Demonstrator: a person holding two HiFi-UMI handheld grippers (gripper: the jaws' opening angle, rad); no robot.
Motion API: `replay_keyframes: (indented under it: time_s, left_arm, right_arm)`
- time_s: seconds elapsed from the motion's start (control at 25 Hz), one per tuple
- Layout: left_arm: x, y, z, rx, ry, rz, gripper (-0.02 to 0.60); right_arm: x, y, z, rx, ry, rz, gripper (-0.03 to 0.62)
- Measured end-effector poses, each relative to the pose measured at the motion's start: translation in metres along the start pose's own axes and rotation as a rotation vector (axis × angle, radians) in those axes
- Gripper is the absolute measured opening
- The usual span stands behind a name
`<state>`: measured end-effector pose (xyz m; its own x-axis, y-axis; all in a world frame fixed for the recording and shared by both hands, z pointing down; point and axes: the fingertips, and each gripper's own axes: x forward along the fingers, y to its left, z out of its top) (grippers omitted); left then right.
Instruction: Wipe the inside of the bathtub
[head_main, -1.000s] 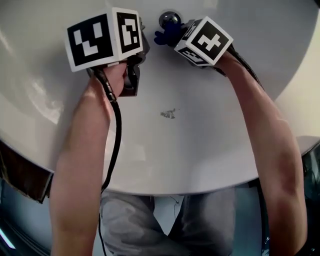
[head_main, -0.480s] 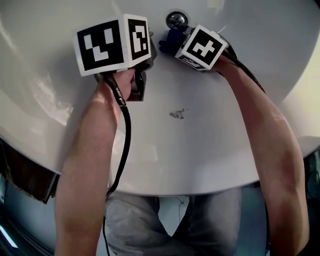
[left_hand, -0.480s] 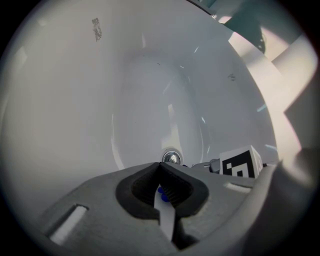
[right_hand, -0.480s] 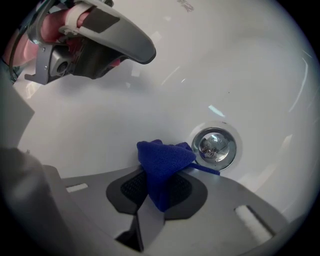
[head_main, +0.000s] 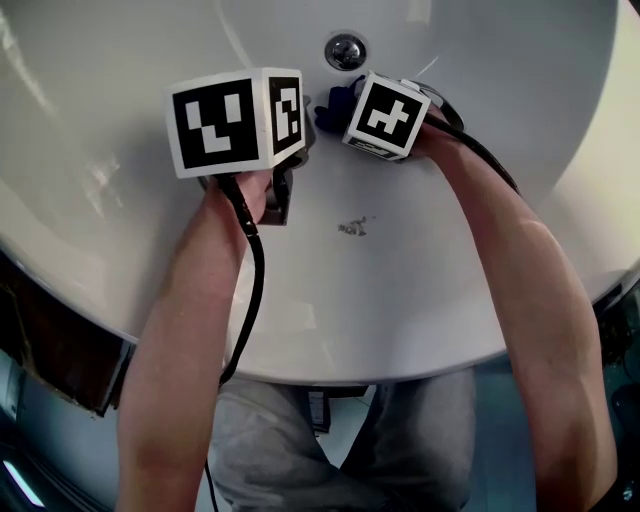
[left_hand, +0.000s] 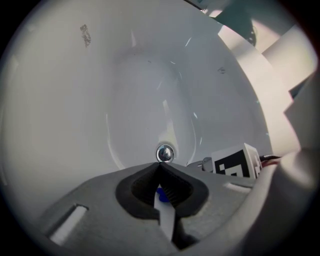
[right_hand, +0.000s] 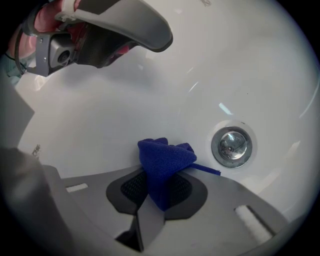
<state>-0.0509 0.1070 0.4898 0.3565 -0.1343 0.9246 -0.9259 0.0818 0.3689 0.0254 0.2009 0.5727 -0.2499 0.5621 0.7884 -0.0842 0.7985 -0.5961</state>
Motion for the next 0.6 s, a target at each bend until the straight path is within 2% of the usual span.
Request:
replay_keyframes:
  time_s: [0.2,0.4,0.6]
  left_arm:
    - [-0.006,-0.006,-0.002,0.0,0.006,-0.013,0.003]
    - [-0.014,-0.009,-0.004,0.048,0.023,-0.019,0.003]
    - [-0.025,-0.007,-0.01,0.063,0.036,-0.001,0.003]
  right_arm:
    - [-0.005,0.012,0.0,0.001,0.014,0.014,0.067]
    - [-0.01,0.031,0.003,-0.018,0.021,0.031,0.067]
    - [-0.027,0.052,0.011,-0.093,0.007,0.01,0.066]
